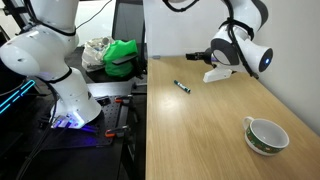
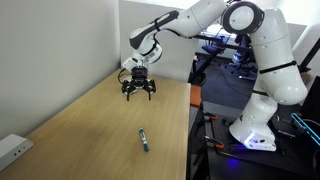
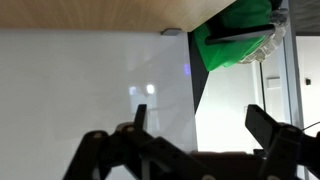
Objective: Remove the marker from the mug.
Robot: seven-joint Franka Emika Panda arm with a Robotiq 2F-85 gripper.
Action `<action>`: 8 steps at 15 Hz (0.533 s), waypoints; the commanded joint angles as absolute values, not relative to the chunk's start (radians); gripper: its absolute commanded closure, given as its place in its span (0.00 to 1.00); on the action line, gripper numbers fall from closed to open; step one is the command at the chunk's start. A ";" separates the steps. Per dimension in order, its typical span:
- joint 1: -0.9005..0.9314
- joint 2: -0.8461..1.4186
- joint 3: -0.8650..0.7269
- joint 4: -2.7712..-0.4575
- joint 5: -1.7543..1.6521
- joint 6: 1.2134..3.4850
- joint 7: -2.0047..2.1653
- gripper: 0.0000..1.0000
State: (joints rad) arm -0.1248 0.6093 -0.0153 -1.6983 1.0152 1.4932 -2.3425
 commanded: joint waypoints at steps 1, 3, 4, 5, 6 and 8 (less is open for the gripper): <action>-0.149 0.604 -0.017 -1.678 1.097 1.525 -2.266 0.00; -0.156 0.593 -0.022 -1.685 1.160 1.549 -2.224 0.00; -0.153 0.585 -0.026 -1.695 1.195 1.580 -2.199 0.00; -0.151 0.578 -0.029 -1.702 1.228 1.604 -2.173 0.00; -0.148 0.572 -0.030 -1.708 1.255 1.631 -2.151 0.00; -0.134 0.546 -0.033 -1.732 1.316 1.712 -2.106 0.00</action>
